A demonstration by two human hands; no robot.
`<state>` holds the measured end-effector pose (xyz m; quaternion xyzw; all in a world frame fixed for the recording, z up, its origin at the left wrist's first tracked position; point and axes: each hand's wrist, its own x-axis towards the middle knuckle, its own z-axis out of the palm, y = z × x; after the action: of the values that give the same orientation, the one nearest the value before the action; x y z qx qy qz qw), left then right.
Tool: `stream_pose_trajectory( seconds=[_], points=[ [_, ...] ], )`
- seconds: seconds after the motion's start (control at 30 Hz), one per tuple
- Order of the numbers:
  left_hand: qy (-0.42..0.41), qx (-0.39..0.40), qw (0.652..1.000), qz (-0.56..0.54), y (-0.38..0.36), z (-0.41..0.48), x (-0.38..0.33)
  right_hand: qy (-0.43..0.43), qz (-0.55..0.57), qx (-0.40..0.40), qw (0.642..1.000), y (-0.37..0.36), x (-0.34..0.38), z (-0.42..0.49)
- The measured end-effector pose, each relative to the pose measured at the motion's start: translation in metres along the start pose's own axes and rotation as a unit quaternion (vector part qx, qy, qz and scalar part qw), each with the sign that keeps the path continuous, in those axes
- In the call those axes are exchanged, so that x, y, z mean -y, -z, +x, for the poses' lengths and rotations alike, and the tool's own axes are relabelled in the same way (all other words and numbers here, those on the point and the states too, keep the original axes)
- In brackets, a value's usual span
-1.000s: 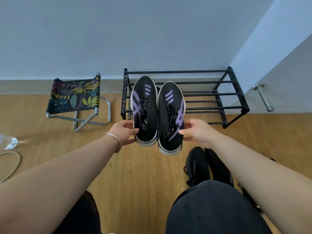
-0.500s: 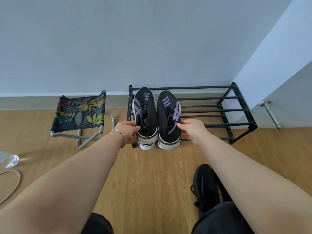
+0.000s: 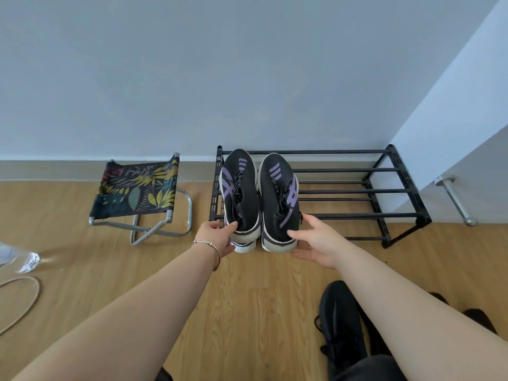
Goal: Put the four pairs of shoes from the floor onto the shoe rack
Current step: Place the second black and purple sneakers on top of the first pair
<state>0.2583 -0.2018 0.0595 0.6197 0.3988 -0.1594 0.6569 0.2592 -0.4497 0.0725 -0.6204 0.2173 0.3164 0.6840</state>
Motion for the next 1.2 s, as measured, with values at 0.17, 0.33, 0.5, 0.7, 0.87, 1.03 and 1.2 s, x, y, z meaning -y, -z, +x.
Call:
stream_pose_trajectory(
  seconds=[0.17, 0.33, 0.5, 0.7, 0.87, 1.03, 1.2],
  points=[
    [-0.010, -0.007, 0.999, -0.035, -0.002, 0.002, 0.008, 0.024, 0.011, -0.054, 0.998, -0.011, -0.010, 0.000],
    [-0.025, -0.027, 0.999, -0.024, -0.002, 0.005, -0.001, 0.048, 0.045, -0.125, 0.990, -0.014, -0.001, 0.012],
    [-0.035, -0.022, 0.998, -0.043, -0.001, 0.011, -0.024, 0.072, 0.052, -0.181, 0.980, -0.021, 0.009, 0.030],
    [-0.034, -0.007, 0.999, -0.030, 0.000, 0.018, -0.042, 0.107, 0.043, -0.231, 0.966, -0.029, 0.010, 0.042],
    [-0.033, 0.001, 0.999, -0.013, 0.002, 0.022, -0.043, 0.121, -0.021, -0.243, 0.962, -0.030, 0.007, 0.043],
    [-0.053, -0.005, 0.998, 0.020, -0.001, 0.028, -0.041, 0.137, -0.048, -0.241, 0.960, -0.030, 0.009, 0.043],
    [-0.061, -0.023, 0.996, 0.053, -0.004, 0.033, -0.043, 0.143, -0.085, -0.246, 0.955, -0.033, 0.012, 0.045]
  ],
)
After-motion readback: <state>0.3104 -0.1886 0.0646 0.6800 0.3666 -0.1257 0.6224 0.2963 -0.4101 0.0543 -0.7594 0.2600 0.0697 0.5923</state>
